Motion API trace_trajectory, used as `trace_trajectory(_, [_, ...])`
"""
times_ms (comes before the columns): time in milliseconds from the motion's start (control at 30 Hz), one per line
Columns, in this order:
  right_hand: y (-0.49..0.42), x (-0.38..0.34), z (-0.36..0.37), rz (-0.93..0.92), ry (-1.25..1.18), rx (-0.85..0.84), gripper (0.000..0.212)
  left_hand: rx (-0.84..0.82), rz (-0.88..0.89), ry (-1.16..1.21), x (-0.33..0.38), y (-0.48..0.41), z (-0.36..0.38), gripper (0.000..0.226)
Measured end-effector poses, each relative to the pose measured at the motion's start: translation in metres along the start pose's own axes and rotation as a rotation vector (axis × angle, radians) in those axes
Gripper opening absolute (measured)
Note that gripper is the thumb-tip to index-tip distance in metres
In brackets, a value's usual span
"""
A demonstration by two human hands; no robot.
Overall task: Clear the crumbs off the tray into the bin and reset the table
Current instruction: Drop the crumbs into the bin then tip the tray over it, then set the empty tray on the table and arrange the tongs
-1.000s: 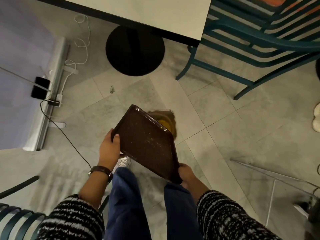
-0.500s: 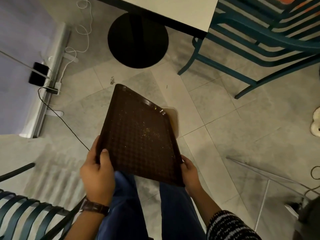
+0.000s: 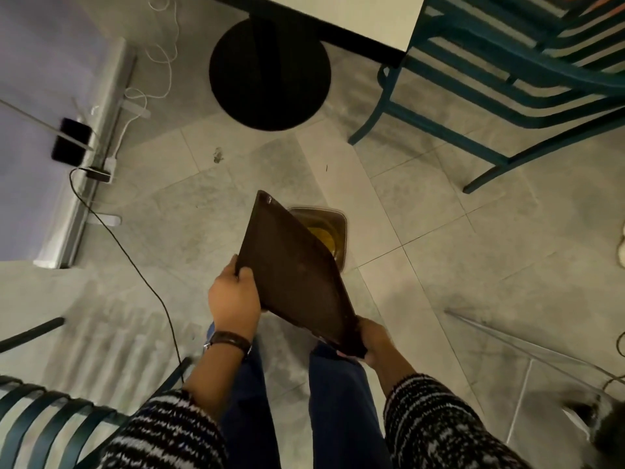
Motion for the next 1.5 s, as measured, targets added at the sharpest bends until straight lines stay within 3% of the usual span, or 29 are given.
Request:
trace_trajectory(200, [0.078, -0.016, -0.028, -0.152, -0.002, 0.041, 0.020, -0.049, -0.072, 0.044, 0.009, -0.006, -0.045, 0.025])
trace_trajectory(333, [0.156, -0.036, -0.067, -0.162, 0.100, -0.051, 0.021, -0.109, -0.154, 0.146, 0.034, -0.005, -0.115, 0.023])
trace_trajectory(467, [0.224, -0.057, -0.109, -0.254, 0.030, -0.102, 0.040, -0.161, -0.012, 0.166, 0.067, -0.007, -0.203, 0.028])
trace_trajectory(600, [0.268, -0.082, -0.124, -0.273, -0.052, -0.089, 0.068, -0.169, -0.182, 0.241, 0.094, -0.045, -0.254, 0.017])
trace_trajectory(733, [0.321, -0.104, -0.117, -0.287, -0.345, -0.116, 0.083, -0.277, -0.131, 0.319, 0.134, -0.094, -0.322, 0.017])
trace_trajectory(933, [0.375, -0.125, -0.086, -0.400, -0.797, -0.192, 0.059, -0.501, -0.029, 0.381, 0.173, -0.162, -0.390, 0.028])
trace_trajectory(1000, [0.391, -0.128, -0.074, -0.440, -0.869, -0.211, 0.066, -0.546, -0.010, 0.399, 0.180, -0.179, -0.406, 0.026])
trace_trajectory(1133, [0.420, -0.126, -0.052, -0.469, -1.034, -0.269, 0.028, -0.659, -0.064, 0.604, 0.181, -0.206, -0.428, 0.028])
trace_trajectory(1300, [0.455, -0.149, -0.021, -0.512, -1.061, -0.197, 0.020, -0.785, -0.041, 0.630, 0.153, -0.217, -0.420, 0.033])
trace_trajectory(1500, [0.453, -0.184, 0.014, -0.574, -0.964, 0.004, 0.033, -0.539, 0.030, 0.584, 0.134, -0.218, -0.367, 0.036])
Point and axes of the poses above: each hand's wrist, its own y-axis away from the middle knuckle, its own z-axis out of the palm, x = y × z, the point moved 1 cm from there along -y, towards the middle knuckle, and after that the axes turned 15 degrees about x, right-handed, at the moved point
